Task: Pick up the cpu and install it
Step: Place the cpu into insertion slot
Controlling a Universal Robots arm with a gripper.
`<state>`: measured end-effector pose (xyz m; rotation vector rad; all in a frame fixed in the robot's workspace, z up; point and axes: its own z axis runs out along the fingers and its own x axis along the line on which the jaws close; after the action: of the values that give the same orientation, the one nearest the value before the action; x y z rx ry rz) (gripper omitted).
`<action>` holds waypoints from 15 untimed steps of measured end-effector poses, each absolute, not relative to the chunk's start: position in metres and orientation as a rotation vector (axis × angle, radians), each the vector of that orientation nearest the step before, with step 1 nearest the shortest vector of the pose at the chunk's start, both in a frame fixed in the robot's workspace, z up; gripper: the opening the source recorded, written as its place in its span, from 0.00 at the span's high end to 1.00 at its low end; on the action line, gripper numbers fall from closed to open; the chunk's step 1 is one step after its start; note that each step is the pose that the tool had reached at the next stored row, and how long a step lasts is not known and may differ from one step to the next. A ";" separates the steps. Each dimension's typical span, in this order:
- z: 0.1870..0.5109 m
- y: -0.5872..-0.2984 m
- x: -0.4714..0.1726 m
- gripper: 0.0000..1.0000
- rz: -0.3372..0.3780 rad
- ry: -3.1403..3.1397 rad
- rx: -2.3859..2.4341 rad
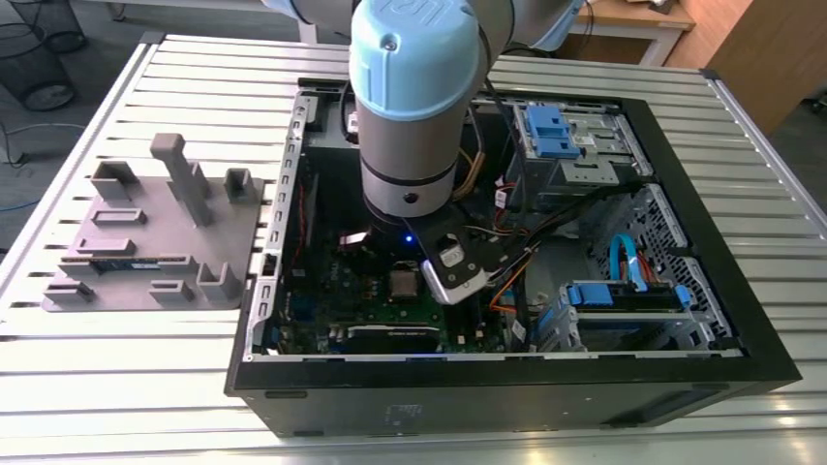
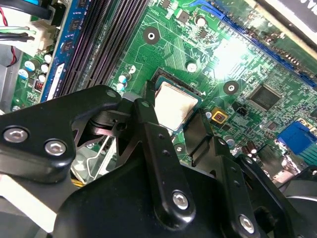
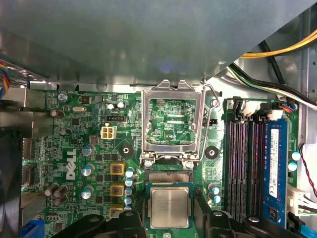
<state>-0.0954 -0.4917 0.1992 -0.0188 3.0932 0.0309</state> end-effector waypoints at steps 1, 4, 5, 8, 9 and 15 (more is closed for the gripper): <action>0.199 -0.492 -0.095 0.53 0.031 3.093 -0.016; 0.198 -0.492 -0.095 0.53 0.030 3.093 0.005; 0.198 -0.492 -0.095 0.53 0.030 3.093 0.016; 0.198 -0.492 -0.095 0.53 0.030 3.093 0.033; 0.198 -0.492 -0.095 0.53 0.029 3.093 0.033; 0.193 -0.492 -0.095 0.53 0.030 3.093 0.034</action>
<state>-0.0954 -0.4917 0.1927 0.0337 3.0927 0.0299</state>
